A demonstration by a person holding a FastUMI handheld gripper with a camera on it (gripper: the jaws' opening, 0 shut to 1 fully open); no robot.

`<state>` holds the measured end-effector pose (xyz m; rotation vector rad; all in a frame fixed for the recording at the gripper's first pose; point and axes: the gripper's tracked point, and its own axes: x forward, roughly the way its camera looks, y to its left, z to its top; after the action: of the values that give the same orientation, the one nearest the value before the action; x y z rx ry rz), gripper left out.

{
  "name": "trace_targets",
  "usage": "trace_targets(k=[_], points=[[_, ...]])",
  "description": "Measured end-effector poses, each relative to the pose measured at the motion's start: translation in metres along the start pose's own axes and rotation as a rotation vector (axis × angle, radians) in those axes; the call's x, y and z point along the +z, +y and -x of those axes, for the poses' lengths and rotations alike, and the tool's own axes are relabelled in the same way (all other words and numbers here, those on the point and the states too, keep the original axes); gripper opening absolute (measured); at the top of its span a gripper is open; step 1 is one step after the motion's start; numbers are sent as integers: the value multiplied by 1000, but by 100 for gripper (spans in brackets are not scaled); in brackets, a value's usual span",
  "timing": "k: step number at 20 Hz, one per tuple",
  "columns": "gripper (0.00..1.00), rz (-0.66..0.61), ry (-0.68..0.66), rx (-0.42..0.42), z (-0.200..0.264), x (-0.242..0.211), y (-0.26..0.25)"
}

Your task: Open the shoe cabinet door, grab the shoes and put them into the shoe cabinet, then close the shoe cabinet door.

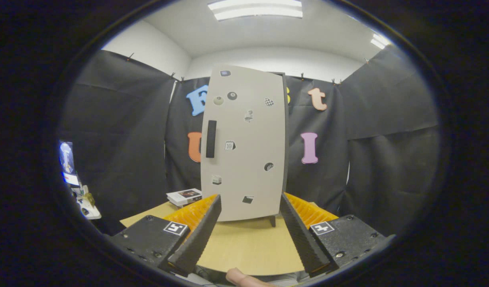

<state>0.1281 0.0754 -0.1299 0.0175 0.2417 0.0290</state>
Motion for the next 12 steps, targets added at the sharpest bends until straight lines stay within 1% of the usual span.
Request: trace_targets(k=[3, 7, 12], points=[[97, -6, 15, -2, -3, -9, -6], [97, 8, 22, -41, -3, -15, -25], [97, -42, 33, -73, -7, -21, -49]])
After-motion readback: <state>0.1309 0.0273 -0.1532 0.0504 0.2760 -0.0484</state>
